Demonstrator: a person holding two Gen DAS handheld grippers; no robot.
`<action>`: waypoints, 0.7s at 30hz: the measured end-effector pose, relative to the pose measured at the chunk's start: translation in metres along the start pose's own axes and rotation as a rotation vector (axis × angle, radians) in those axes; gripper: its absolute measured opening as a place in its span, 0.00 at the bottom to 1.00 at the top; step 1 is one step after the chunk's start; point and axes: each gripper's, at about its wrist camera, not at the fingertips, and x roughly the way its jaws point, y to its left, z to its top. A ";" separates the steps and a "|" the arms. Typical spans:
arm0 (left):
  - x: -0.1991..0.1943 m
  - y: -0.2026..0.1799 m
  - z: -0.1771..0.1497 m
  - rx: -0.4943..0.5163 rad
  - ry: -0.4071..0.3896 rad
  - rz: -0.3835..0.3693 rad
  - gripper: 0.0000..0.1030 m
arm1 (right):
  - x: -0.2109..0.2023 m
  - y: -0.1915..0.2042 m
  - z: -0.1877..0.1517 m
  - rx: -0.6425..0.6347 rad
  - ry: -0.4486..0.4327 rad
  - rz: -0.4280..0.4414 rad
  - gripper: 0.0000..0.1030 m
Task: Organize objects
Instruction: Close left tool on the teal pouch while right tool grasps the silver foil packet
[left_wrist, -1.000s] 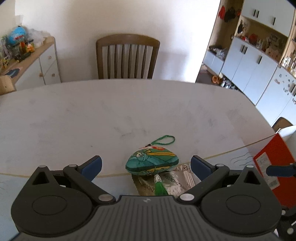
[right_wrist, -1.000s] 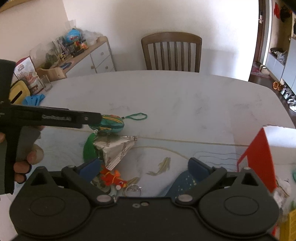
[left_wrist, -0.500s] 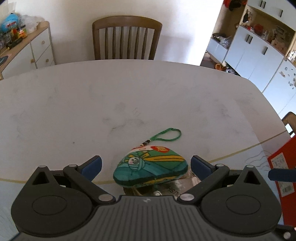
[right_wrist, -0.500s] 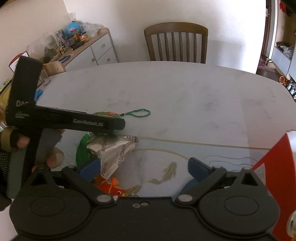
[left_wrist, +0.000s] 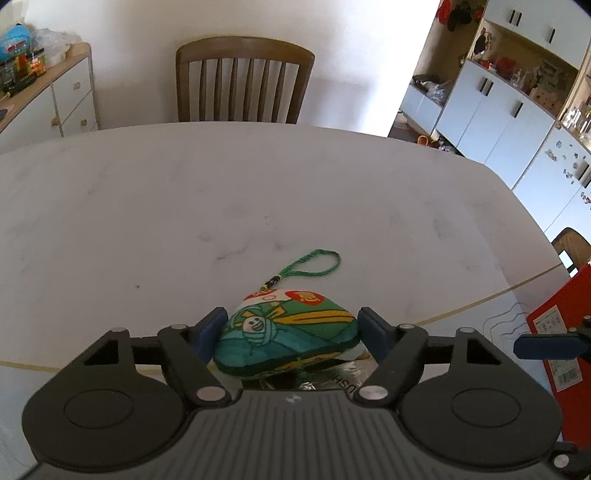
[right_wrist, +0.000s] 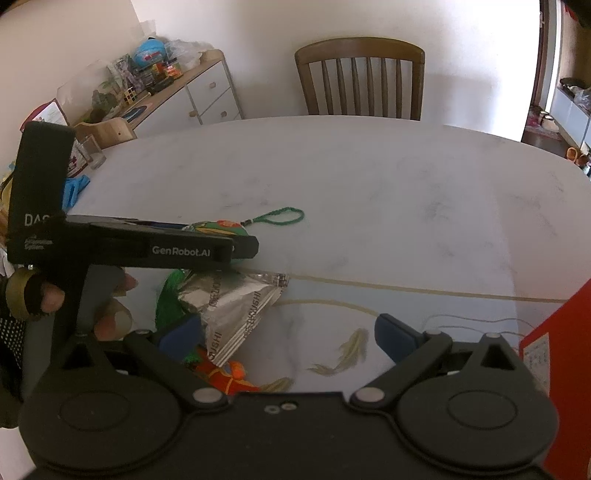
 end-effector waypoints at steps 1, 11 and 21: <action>-0.001 0.000 0.000 0.001 -0.005 -0.007 0.73 | 0.001 0.000 0.000 0.000 0.001 0.003 0.97; -0.026 0.024 -0.008 -0.028 -0.063 -0.015 0.70 | 0.011 0.010 0.008 -0.029 0.014 0.041 0.96; -0.059 0.068 -0.027 -0.120 -0.115 0.048 0.69 | 0.042 0.028 0.012 -0.082 0.060 0.052 0.95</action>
